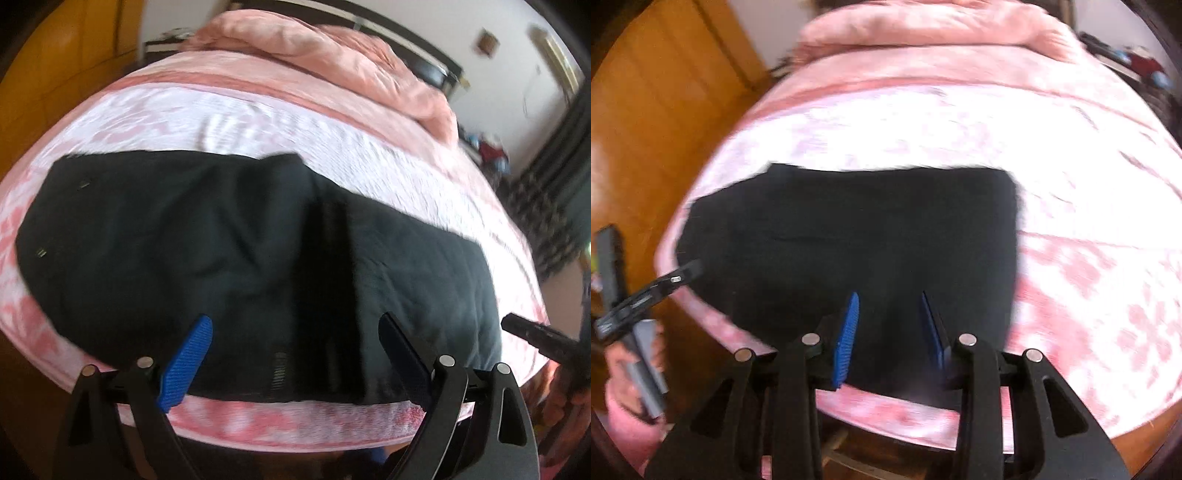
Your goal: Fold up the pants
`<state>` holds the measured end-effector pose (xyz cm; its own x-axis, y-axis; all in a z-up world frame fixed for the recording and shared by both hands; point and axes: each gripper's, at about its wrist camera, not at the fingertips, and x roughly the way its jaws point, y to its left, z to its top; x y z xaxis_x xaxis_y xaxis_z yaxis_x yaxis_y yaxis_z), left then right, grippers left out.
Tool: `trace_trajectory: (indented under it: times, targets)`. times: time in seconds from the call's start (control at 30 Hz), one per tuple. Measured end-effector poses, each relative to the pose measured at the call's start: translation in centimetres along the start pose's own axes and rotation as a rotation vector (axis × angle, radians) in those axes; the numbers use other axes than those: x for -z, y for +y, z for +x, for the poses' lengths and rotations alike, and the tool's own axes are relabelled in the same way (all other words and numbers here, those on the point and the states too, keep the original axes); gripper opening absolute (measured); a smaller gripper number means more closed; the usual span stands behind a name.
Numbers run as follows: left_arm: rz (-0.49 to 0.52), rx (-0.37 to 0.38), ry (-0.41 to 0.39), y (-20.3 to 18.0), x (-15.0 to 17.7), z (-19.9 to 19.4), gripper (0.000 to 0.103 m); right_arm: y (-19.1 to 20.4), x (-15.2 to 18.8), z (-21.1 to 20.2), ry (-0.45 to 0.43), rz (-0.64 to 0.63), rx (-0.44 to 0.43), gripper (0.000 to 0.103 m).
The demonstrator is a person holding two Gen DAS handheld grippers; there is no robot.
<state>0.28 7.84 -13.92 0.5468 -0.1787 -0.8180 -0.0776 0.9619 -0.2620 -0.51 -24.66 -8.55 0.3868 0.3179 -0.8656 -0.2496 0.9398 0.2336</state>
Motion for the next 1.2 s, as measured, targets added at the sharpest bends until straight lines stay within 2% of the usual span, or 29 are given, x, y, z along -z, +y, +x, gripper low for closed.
trace_trajectory:
  times: [0.13, 0.23, 0.33, 0.43, 0.57, 0.67, 0.8, 0.9, 0.97, 1.13, 1.2]
  targets:
    - [0.063, -0.057, 0.066, -2.6, 0.4, 2.8, 0.092, -1.8, 1.0, 2.0, 0.061, 0.034, 0.027, 0.035]
    - [0.072, -0.091, 0.120, -2.9, 0.9, 4.9, 0.093, -1.7, 1.8, 4.1, 0.090, 0.035, 0.041, 0.033]
    - [0.055, -0.081, 0.125, -2.7, 1.2, 5.2, 0.094, -1.5, 2.0, 5.1, 0.101, 0.024, 0.050, 0.033]
    - [0.034, -0.047, 0.107, -2.1, 1.1, 3.9, 0.092, -1.5, 1.9, 5.4, 0.108, 0.006, 0.070, 0.033]
    - [0.005, -0.003, 0.033, 0.2, 0.6, 0.4, 0.092, 0.4, 0.8, 3.0, 0.041, -0.001, 0.046, 0.036]
    - [-0.069, -0.028, -0.005, 4.2, 0.1, -2.1, 0.092, 3.3, -0.2, 1.9, 0.019, -0.042, -0.046, 0.041]
    - [-0.241, -0.102, -0.047, 12.1, 0.3, -4.7, 0.092, 7.8, -1.2, 3.3, 0.057, -0.084, -0.195, 0.041]
    - [-0.356, -0.135, -0.068, 17.5, 1.0, -6.2, 0.092, 11.4, -1.5, 5.3, 0.094, -0.132, -0.238, 0.041]
    - [-0.426, -0.150, -0.077, 20.5, 1.2, -6.7, 0.092, 13.7, -1.5, 6.7, 0.119, -0.172, -0.234, 0.041]
    - [-0.595, -0.085, -0.099, 27.3, 1.7, -6.5, 0.090, 17.2, -1.2, 9.9, 0.174, -0.227, -0.205, 0.042]
    - [-0.654, -0.011, -0.113, 29.2, 1.9, -6.1, 0.090, 17.2, -1.0, 10.4, 0.175, -0.230, -0.196, 0.043]
